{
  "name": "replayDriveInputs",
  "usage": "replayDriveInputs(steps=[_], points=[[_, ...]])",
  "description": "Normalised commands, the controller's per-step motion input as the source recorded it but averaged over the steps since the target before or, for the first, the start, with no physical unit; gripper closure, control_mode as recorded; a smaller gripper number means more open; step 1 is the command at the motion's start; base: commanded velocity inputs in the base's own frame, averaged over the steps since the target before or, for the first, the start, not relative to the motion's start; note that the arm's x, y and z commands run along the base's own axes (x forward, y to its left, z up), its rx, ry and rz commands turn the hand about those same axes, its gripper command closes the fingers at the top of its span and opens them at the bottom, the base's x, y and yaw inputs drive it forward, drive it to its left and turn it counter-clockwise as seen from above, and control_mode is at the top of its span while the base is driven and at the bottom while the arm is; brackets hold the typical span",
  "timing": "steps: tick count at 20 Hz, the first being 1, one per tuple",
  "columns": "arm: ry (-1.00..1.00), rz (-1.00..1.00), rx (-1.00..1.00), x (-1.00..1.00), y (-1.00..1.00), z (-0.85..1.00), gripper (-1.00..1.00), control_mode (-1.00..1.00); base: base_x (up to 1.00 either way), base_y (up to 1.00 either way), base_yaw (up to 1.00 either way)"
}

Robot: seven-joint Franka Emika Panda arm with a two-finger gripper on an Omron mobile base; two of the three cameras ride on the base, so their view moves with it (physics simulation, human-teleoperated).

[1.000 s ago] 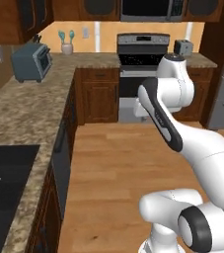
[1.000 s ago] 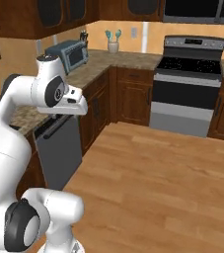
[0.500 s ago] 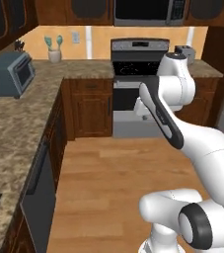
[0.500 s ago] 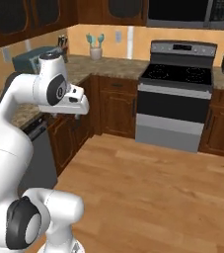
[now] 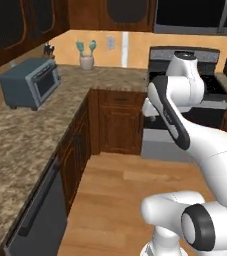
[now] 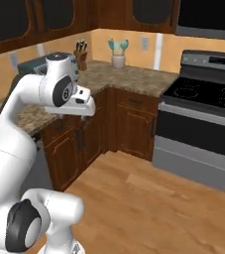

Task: Navigate to the toaster oven.

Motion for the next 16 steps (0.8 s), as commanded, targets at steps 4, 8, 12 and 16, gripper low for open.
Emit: replayDriveInputs(steps=[4,8,12,16], points=[[0.0,0.0,0.0,0.0,0.0,0.0,-1.0,1.0,1.0,-0.11,0.73],[0.0,0.0,0.0,0.0,0.0,0.0,-1.0,1.0,1.0,-0.4,0.67],[0.0,0.0,0.0,0.0,0.0,0.0,-1.0,1.0,1.0,-0.58,0.61],[0.0,0.0,0.0,0.0,0.0,0.0,-1.0,1.0,0.99,-0.67,0.6]])
